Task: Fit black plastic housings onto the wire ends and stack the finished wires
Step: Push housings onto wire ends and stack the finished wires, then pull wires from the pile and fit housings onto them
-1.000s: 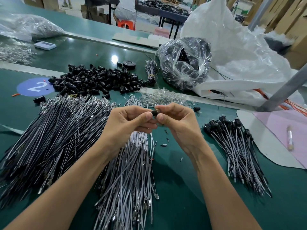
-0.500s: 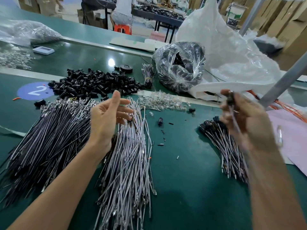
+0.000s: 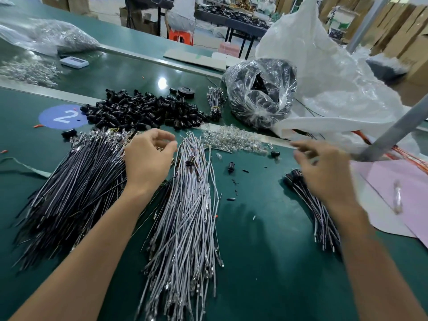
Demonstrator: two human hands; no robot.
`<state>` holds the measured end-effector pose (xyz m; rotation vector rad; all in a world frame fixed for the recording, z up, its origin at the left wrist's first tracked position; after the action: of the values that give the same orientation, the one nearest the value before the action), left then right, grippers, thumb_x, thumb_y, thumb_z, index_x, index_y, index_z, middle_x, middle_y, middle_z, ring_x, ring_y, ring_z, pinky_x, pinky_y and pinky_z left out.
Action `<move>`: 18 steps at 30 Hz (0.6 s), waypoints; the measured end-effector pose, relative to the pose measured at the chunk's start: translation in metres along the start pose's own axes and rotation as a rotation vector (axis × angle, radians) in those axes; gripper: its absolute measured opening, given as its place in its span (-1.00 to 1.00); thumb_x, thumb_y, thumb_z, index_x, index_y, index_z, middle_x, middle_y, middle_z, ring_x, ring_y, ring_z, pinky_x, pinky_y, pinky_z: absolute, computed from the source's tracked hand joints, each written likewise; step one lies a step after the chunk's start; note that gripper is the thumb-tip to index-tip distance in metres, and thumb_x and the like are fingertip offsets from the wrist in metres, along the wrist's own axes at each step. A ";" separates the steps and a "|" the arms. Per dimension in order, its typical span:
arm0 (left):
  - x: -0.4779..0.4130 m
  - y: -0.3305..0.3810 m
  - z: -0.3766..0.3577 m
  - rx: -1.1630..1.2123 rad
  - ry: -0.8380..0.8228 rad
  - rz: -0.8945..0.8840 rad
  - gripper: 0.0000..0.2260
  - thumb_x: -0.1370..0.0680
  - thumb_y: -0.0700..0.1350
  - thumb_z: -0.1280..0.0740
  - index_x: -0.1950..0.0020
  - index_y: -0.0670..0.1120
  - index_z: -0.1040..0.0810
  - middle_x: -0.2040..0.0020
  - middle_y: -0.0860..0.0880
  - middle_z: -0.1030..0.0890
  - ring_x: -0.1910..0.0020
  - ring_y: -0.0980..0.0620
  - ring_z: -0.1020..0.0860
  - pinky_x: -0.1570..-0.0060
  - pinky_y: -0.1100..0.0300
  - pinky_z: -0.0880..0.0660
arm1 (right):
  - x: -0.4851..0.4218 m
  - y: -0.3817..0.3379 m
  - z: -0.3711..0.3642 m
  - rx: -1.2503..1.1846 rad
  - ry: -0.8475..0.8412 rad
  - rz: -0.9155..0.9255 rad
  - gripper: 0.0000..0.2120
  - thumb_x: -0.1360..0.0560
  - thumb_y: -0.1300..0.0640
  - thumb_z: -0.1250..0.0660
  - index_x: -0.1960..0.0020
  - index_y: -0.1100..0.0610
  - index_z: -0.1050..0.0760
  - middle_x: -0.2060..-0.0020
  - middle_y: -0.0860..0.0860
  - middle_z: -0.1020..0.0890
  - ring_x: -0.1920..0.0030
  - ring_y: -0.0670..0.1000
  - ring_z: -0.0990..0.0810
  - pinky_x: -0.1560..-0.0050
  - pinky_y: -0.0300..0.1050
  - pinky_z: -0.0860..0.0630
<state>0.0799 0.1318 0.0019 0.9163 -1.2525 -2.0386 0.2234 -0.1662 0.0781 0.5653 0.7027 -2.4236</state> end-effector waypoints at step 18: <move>0.011 -0.014 -0.017 -0.449 -0.462 0.136 -0.85 -0.40 -0.06 -0.57 0.25 0.02 -0.61 0.38 -0.01 -0.66 0.58 0.18 -0.56 0.45 0.34 -0.41 | 0.039 -0.081 -0.137 -0.277 -0.613 -0.128 -0.67 -0.45 -0.17 -0.44 0.30 0.08 -0.61 0.41 -0.04 -0.64 0.42 -0.17 -0.50 0.36 -0.25 -0.46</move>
<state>0.0852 0.1202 -0.0194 0.1518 -0.9683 -2.3563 0.1772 -0.0431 -0.0198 -0.3343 0.7906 -2.3627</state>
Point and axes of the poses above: each hand's wrist, its own x-axis away from the middle knuckle, its own z-axis out of the back of the hand, y = z × x, the point moved 9 cm from there along -x, towards the middle knuckle
